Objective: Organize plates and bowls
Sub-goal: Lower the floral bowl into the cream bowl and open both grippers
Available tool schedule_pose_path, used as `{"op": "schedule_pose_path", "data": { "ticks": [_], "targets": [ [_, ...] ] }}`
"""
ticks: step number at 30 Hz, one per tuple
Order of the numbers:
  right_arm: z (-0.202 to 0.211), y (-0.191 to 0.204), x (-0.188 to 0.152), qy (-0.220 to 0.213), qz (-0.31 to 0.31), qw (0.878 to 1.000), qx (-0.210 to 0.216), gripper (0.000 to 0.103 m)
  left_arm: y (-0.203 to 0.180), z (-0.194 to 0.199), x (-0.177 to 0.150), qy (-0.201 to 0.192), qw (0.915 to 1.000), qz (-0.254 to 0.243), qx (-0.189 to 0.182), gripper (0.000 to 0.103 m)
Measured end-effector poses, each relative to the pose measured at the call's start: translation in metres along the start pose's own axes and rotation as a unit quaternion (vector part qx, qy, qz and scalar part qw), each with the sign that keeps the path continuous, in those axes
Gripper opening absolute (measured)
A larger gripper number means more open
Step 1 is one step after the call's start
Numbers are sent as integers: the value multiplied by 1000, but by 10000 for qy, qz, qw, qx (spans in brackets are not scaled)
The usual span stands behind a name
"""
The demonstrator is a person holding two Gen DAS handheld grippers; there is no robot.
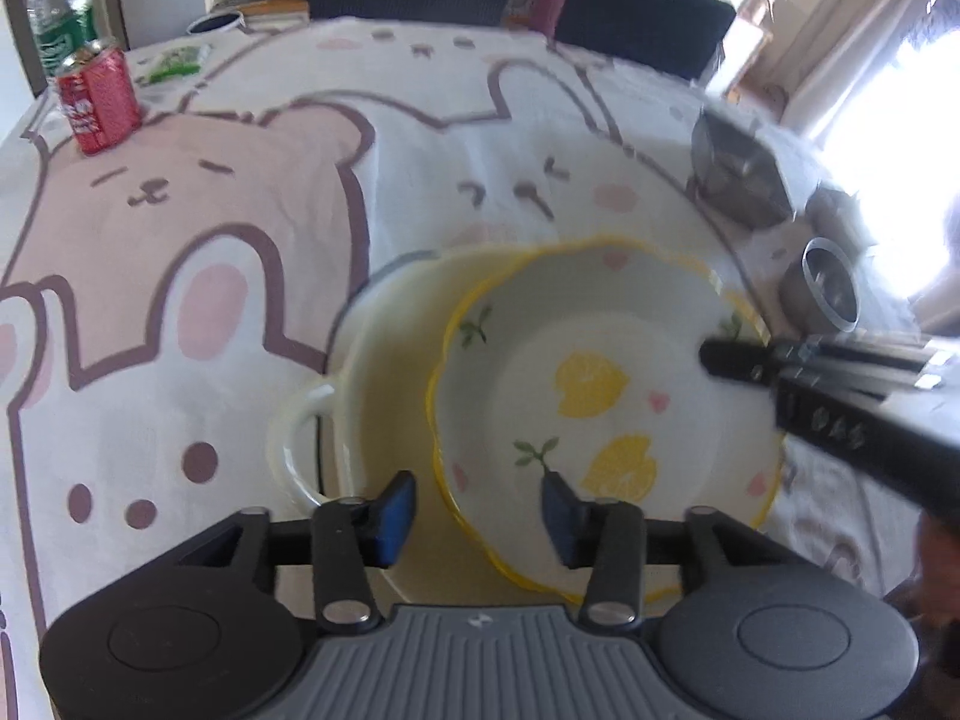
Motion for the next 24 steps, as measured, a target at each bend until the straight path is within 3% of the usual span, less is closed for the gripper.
{"op": "schedule_pose_path", "data": {
  "ticks": [2,12,24],
  "targets": [
    [-1,0,1,17,-5,10000,-9,8,5,10,4,-184,9997,128,-6,58],
    [-12,12,2,119,120,9995,248,8,16,47,23,-826,9937,627,-432,60],
    [-32,4,0,494,-451,9963,542,12,12,45,20,-708,9954,469,-453,63]
  ]
}}
Point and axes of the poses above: each gripper's, at about its wrist camera, not at the fingertips, and z roughly against the way its jaws point, y to its left, x to its top, the point moved 4 cm from there along -z, roughly the way its jaws point, and after that the axes turned 11 degrees about z, right-handed, at the moved point
